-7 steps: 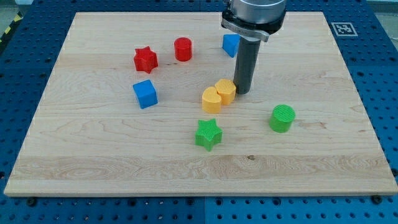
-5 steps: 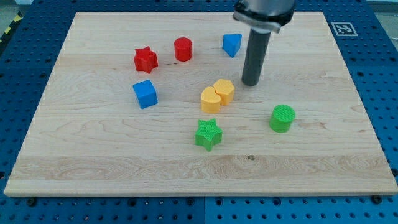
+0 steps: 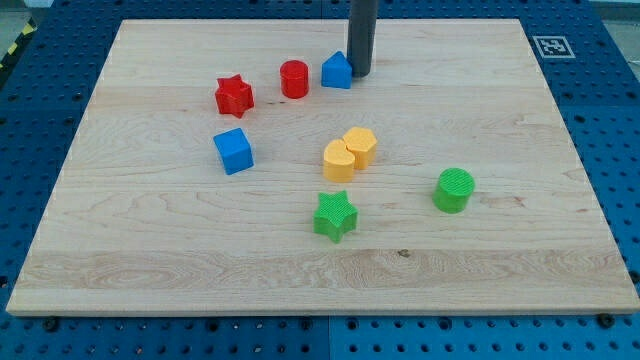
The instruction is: Move the blue triangle closer to the blue cube
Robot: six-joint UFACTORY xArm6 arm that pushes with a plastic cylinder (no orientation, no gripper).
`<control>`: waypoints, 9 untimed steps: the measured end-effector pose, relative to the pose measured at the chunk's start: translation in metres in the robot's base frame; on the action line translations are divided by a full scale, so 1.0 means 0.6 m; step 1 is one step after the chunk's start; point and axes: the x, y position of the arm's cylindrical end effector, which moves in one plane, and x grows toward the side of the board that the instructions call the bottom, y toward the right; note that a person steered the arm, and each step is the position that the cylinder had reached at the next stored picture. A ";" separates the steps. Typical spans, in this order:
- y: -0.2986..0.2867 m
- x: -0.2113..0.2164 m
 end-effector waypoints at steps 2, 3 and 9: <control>-0.020 -0.089; -0.045 -0.067; 0.043 0.076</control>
